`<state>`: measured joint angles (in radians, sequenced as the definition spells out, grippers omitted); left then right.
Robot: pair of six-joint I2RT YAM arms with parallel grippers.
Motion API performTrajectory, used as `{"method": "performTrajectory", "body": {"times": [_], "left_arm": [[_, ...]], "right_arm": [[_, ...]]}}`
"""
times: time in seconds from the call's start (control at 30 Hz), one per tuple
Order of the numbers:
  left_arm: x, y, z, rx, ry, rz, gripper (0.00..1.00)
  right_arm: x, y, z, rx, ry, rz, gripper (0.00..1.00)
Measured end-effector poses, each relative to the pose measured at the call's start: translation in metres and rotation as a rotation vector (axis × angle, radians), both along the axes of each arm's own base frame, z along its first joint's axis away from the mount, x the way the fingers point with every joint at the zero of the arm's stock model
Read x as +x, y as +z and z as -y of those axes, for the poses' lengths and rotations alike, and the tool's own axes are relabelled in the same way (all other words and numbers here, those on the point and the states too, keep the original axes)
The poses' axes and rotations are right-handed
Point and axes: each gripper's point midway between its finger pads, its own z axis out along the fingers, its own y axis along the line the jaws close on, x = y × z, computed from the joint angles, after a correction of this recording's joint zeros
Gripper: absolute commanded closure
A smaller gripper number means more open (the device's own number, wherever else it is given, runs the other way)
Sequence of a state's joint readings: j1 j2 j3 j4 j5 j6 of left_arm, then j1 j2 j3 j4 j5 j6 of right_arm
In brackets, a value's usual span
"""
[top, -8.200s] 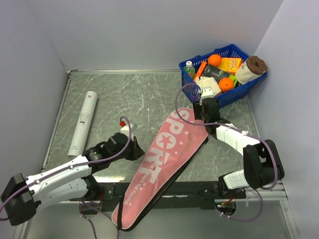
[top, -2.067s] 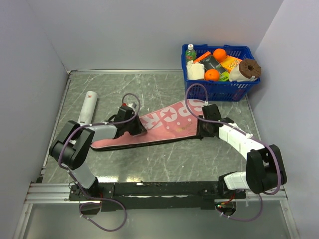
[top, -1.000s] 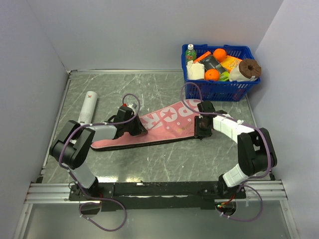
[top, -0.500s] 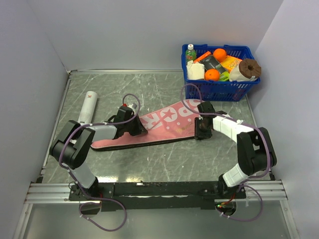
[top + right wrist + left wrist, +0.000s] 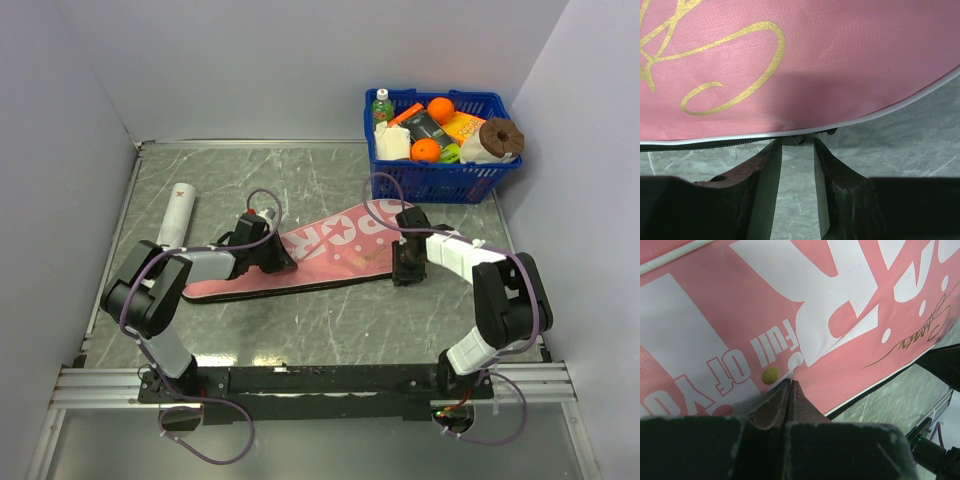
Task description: Pack up the badminton gear
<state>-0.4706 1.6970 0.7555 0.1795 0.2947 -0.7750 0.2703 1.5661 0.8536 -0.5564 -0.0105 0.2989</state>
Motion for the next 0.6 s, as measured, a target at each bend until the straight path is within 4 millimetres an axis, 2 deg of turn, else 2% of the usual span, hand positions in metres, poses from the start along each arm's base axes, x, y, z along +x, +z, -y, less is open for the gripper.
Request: {"method": "performTrajectory", "body": {"times": [0.4, 0.6], "left_arm": [[-0.0001, -0.0001, 0.0001, 0.000, -0.001, 0.000, 0.99], [0.0000, -0.0002, 0.0000, 0.002, -0.002, 0.002, 0.99]], "right_arm": [[0.0014, -0.0002, 0.0038, -0.030, -0.003, -0.040, 0.71], [0.0024, -0.0005, 0.0059, -0.047, 0.002, -0.052, 0.79]]}}
